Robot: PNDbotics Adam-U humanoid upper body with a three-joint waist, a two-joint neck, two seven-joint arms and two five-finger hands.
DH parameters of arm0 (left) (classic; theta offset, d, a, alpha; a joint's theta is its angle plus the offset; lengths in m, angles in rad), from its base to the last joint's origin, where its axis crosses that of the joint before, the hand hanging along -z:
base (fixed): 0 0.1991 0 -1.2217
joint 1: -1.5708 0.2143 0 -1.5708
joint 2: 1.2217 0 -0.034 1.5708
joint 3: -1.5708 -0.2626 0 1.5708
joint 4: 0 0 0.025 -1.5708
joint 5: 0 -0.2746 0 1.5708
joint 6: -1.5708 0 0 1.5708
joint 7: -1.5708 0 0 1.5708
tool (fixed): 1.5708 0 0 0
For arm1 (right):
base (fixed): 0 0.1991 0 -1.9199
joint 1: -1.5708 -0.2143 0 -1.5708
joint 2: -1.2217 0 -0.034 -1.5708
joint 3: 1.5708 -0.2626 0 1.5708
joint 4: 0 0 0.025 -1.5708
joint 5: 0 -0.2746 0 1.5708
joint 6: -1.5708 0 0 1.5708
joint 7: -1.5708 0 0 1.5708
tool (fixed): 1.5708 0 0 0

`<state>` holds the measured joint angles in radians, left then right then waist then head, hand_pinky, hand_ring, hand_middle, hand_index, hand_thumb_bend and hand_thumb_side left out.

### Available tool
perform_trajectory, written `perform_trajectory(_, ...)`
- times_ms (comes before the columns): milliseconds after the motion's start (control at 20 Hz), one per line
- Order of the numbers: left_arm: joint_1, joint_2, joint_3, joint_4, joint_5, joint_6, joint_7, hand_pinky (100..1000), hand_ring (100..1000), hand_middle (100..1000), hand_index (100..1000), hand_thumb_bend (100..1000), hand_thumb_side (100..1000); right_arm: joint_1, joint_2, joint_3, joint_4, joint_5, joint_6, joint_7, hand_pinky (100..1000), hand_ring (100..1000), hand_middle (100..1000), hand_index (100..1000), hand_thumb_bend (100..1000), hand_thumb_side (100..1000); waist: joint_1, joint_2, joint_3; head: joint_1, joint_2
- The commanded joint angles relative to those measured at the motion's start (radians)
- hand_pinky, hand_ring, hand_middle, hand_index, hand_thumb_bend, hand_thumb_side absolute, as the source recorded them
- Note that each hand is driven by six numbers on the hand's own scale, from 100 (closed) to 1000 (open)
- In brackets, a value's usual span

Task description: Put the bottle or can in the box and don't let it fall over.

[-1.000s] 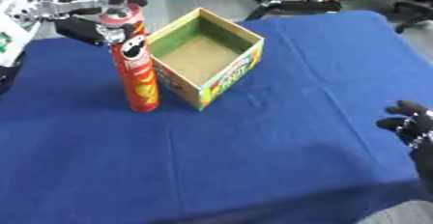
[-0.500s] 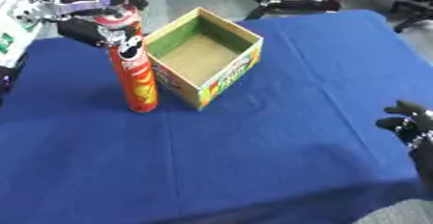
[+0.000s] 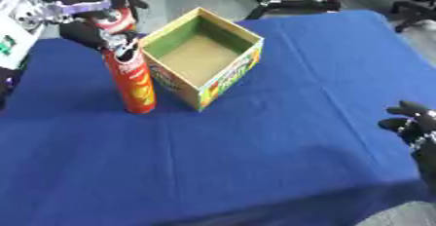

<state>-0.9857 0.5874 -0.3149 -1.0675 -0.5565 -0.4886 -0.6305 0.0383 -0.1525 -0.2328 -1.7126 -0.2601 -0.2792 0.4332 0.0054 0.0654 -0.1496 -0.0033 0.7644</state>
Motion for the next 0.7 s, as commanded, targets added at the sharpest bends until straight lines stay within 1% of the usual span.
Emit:
perform_trajectory(50,-0.002,0.010,0.000,0.006,0.006,-0.157,-0.172,391,577,532,935,100,290,-0.008,-0.008,0.000,-0.010,-0.004,-0.002,0.002,783,672,716,820,100,680,-0.003,-0.002,0.000,-0.004,0.005)
perform_trajectory(100,-0.001,0.010,0.000,0.006,0.012,-0.159,-0.175,327,538,495,912,100,286,-0.008,-0.008,-0.001,-0.010,-0.004,-0.002,0.002,783,672,716,820,100,680,-0.003,-0.001,0.000,-0.005,0.004)
perform_trajectory(250,0.000,0.008,-0.001,0.008,0.036,-0.166,-0.185,214,467,443,874,100,276,-0.008,-0.008,-0.001,-0.009,-0.005,-0.003,0.002,783,672,716,820,100,679,-0.005,-0.001,0.000,-0.009,0.001)
perform_trajectory(300,0.000,0.007,0.000,0.009,0.045,-0.164,-0.187,142,416,399,848,100,267,-0.008,-0.008,-0.001,-0.009,-0.005,-0.003,0.001,783,671,716,820,100,679,-0.005,-0.001,0.000,-0.010,0.000)
perform_trajectory(350,-0.001,0.007,0.001,0.010,0.053,-0.159,-0.188,123,404,388,843,100,264,-0.008,-0.008,-0.001,-0.009,-0.005,-0.003,0.001,783,671,716,820,100,679,-0.005,-0.002,0.000,-0.010,-0.001)
perform_trajectory(400,-0.001,0.007,0.001,0.010,0.061,-0.154,-0.187,100,366,346,820,100,258,-0.008,-0.008,-0.001,-0.009,-0.005,-0.003,0.001,783,671,716,820,100,679,-0.005,-0.002,0.000,-0.010,-0.001)
perform_trajectory(450,-0.002,0.007,0.002,0.009,0.069,-0.150,-0.185,100,355,334,813,100,256,-0.008,-0.008,-0.001,-0.009,-0.005,-0.003,0.001,783,671,716,820,100,679,-0.005,-0.002,0.000,-0.011,-0.001)
perform_trajectory(500,-0.003,0.008,0.002,0.006,0.078,-0.148,-0.180,100,323,295,792,100,251,-0.008,-0.008,-0.001,-0.009,-0.005,-0.003,0.001,783,671,716,820,100,680,-0.006,-0.002,0.000,-0.011,-0.002)
perform_trajectory(700,-0.005,0.016,0.003,-0.011,0.114,-0.153,-0.166,100,294,259,760,100,246,-0.007,-0.008,-0.002,-0.008,-0.005,-0.003,0.001,784,671,715,820,100,681,-0.006,-0.002,0.000,-0.012,-0.004)
